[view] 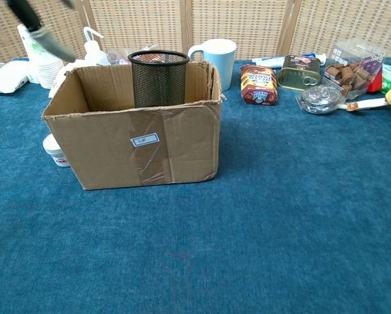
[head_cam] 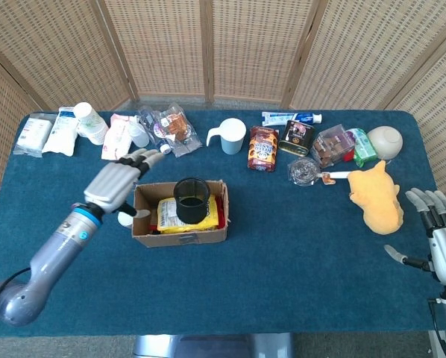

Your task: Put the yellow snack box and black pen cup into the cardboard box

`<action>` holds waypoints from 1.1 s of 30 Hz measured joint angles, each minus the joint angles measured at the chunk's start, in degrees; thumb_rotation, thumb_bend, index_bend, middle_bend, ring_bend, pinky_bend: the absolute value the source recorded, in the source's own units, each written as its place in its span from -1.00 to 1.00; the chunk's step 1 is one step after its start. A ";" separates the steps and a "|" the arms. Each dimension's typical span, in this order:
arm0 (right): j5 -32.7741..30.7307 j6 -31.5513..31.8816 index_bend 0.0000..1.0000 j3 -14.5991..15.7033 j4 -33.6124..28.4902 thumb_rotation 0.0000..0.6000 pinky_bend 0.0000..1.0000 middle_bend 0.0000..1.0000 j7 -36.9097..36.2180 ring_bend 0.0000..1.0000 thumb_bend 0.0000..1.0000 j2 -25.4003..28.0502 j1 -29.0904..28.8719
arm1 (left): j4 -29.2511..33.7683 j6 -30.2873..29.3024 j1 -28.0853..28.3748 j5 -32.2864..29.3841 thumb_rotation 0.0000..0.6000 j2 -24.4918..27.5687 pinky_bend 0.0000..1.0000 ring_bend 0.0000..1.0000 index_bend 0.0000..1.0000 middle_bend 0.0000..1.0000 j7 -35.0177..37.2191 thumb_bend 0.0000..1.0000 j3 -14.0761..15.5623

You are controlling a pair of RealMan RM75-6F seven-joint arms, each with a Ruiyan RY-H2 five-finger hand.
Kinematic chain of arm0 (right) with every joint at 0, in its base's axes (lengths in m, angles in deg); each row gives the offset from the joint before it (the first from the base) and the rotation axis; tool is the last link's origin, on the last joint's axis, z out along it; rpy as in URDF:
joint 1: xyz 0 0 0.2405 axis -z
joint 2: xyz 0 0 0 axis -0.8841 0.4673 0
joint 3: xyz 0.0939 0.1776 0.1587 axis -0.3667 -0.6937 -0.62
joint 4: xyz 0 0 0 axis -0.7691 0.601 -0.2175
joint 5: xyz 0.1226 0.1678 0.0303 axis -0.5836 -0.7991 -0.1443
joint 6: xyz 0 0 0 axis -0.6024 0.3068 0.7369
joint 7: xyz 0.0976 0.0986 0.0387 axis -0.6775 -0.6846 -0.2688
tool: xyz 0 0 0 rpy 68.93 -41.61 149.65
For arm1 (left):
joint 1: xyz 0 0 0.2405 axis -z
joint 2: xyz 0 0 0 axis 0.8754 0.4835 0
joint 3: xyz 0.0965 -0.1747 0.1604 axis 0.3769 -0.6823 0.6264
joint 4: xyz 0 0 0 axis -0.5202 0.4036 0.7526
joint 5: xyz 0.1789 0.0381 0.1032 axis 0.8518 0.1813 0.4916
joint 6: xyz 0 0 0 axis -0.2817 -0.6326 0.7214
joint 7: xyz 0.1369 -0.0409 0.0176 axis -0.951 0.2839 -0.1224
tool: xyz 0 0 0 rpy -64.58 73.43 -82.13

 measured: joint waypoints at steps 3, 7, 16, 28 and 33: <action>0.19 0.05 -0.81 0.08 -0.19 1.00 -0.90 -1.00 0.41 -1.00 -1.00 -0.07 -0.05 | -2.47 2.65 -1.31 -0.18 1.00 1.23 -0.77 -1.00 -1.00 -1.00 1.48 -0.97 1.38; 0.43 -0.03 -0.81 0.25 -0.31 1.00 -0.90 -1.00 0.58 -1.00 -1.00 -0.13 -0.11 | -6.59 5.94 -2.74 -0.22 1.00 1.54 -0.79 -1.00 -1.00 -1.00 2.77 -0.99 3.61; 0.50 -0.25 -0.81 0.37 -0.30 1.00 -0.91 -1.00 1.06 -1.00 -1.00 -0.36 -0.27 | -15.20 10.54 -6.03 1.12 1.00 -2.26 -0.78 -1.00 -1.00 -1.00 6.87 -0.99 6.83; -0.02 0.33 -0.81 -0.02 0.02 1.00 -0.90 -1.00 2.33 -1.00 -1.00 -0.46 -0.10 | -21.21 12.26 -5.88 -0.26 1.00 -11.89 -0.77 -1.00 -1.00 -1.00 3.14 -0.99 9.78; -0.64 0.60 -0.81 -0.46 0.22 1.00 -0.91 -1.00 2.78 -1.00 -1.00 -0.55 0.03 | -22.85 11.12 -4.62 -3.29 1.00 -15.49 -0.74 -1.00 -1.00 -1.00 -0.40 -0.99 10.06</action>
